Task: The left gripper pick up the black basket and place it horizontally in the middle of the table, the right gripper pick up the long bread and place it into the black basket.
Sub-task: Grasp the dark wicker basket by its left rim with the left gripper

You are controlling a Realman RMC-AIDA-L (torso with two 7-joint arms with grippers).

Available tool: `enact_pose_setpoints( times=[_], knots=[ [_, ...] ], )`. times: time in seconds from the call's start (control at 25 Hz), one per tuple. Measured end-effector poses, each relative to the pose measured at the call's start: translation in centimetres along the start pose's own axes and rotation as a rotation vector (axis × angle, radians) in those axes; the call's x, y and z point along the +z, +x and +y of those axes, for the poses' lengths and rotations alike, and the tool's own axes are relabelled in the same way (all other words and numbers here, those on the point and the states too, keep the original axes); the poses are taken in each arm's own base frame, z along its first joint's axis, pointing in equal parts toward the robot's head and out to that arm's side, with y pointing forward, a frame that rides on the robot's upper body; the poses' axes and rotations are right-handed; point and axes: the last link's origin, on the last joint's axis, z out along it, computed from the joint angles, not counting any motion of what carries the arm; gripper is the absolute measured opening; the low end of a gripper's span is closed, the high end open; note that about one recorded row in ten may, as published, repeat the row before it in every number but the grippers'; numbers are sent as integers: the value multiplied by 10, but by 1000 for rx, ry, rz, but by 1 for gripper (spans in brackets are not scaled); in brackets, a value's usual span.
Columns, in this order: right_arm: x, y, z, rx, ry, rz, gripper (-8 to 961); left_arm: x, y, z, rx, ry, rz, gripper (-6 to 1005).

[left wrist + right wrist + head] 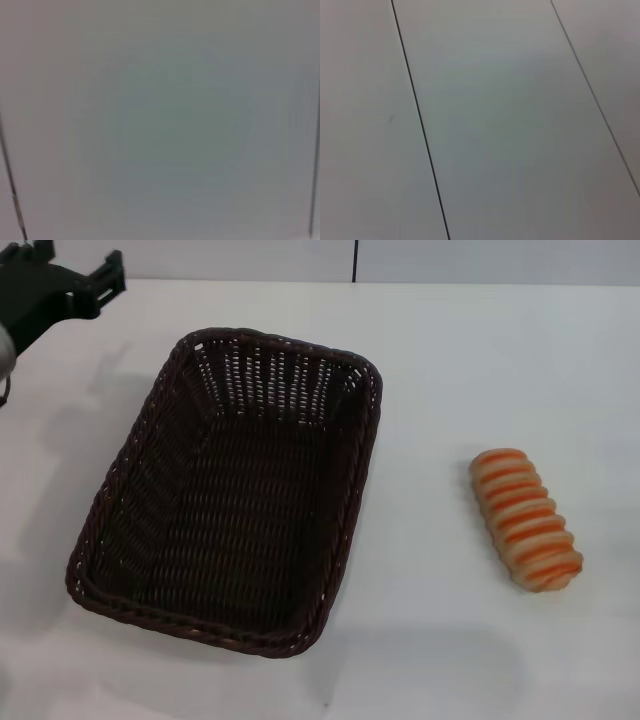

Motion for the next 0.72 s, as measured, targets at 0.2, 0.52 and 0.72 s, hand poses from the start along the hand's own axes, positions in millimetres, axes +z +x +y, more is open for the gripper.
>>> enact_pose_setpoints(
  times=[0.2,0.52,0.72],
  knots=[
    [3,1,1,1,-5,4,845,-3,31,17,83,-32,-198,763],
    [3,4,1,-3,-1,19,845,-22,51,37,96,-106,-357,761],
    [4,5,0,-6,1,27,845,-23,48,38,99,-109,-380,759]
  ],
)
